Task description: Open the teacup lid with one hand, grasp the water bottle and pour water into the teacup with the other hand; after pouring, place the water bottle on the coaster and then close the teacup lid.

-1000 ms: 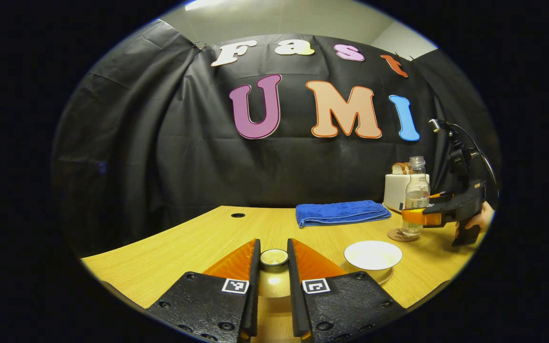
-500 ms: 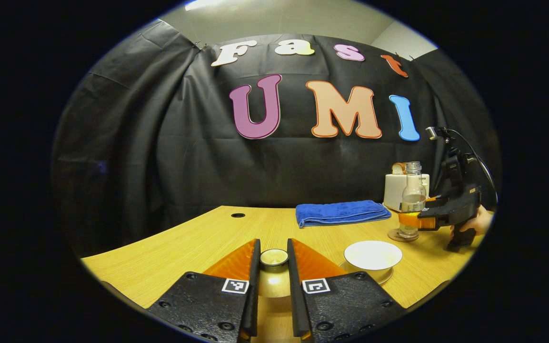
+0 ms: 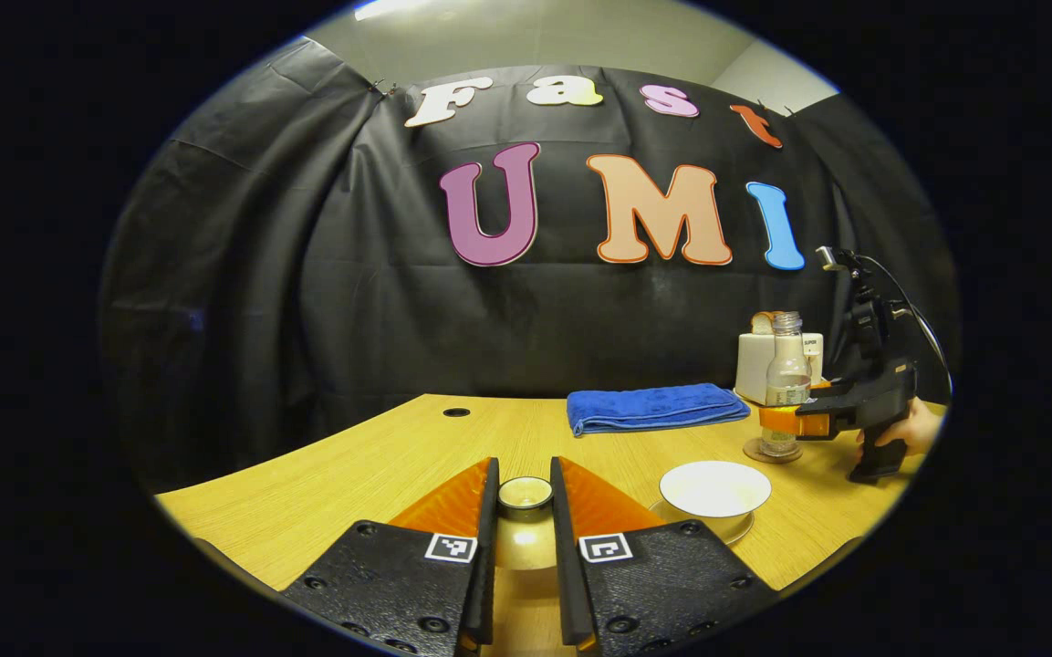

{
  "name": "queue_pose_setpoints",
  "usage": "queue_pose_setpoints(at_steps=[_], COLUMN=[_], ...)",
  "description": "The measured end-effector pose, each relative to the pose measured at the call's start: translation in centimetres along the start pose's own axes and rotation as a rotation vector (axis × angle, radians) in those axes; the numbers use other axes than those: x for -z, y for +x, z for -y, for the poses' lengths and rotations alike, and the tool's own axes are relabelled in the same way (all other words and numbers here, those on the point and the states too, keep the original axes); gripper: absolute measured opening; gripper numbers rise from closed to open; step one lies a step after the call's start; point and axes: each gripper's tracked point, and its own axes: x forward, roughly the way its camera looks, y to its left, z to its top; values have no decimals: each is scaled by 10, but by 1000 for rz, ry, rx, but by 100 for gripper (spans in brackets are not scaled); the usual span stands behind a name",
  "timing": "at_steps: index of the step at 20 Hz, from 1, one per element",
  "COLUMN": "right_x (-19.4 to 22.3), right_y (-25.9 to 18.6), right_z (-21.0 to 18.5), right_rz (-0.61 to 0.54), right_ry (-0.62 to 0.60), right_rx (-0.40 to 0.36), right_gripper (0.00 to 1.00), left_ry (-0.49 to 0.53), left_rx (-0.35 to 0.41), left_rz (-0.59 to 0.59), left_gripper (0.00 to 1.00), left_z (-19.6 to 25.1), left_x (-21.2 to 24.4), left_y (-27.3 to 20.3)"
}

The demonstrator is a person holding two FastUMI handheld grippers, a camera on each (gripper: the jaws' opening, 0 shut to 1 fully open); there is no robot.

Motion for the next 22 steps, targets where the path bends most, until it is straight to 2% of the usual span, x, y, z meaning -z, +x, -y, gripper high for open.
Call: queue_pose_setpoints(at_steps=[2, 3, 5, 9, 11, 13, 17, 18, 22], right_x=[4, 3, 0, 0, -1, 0, -1, -2, -2], right_y=[-1, -1, -2, -6, -10, -13, -25, -29, -43], right_z=[2, 0, -1, 0, 1, 3, 8, 11, 16], right_rz=[-12, -8, 0, 9, 18, 21, 43, 56, 111], right_ry=[-3, 5, 18, 21, 25, 34, 55, 62, 128], right_rx=[6, -1, -1, 0, 2, 5, 9, 17, 38], right_gripper=[81, 87, 84, 84, 94, 87, 94, 90, 90], left_ry=[0, 0, 0, 0, 0, 0, 0, -1, -1], left_rx=[0, 0, -1, -1, -1, -1, 0, 1, 19], left_rz=[0, -1, 0, 0, 0, 0, 0, 0, 0], left_gripper=[26, 26, 26, 26, 26, 26, 26, 26, 26], left_z=[0, 1, 0, 0, 0, 0, 0, 1, 4], left_x=[0, 0, 0, 0, 0, 0, 0, 0, -1], left_y=[0, 1, 0, 0, 0, 0, 0, 0, 0])
